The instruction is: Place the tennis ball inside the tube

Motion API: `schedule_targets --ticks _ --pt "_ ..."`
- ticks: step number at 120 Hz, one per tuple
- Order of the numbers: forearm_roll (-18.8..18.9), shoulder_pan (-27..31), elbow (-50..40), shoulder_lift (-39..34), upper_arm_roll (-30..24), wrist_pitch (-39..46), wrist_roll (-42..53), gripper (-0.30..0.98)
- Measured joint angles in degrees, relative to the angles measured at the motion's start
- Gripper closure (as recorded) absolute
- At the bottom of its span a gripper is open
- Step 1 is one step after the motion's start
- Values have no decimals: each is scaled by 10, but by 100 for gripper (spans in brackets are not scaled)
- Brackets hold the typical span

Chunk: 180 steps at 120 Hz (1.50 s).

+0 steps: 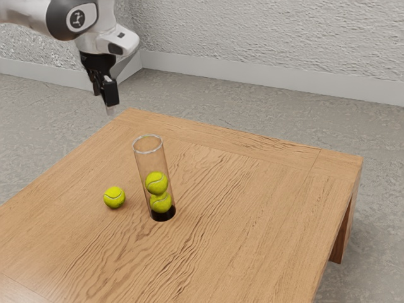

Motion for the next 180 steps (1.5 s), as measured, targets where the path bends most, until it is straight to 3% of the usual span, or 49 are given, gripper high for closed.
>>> schedule_targets --ticks 20,38,82,95,128,166,180 --pt "-2 -4 -60 -27 1 5 28 0" --pt "-4 47 -111 -20 0 10 45 0" --pt "-114 116 -240 55 2 225 73 0" --pt "-140 98 -251 89 1 281 79 0" --pt "-189 132 -267 133 1 377 89 0" --pt "-212 156 -266 180 1 429 96 0" --pt "-220 163 -265 191 0 439 98 5"
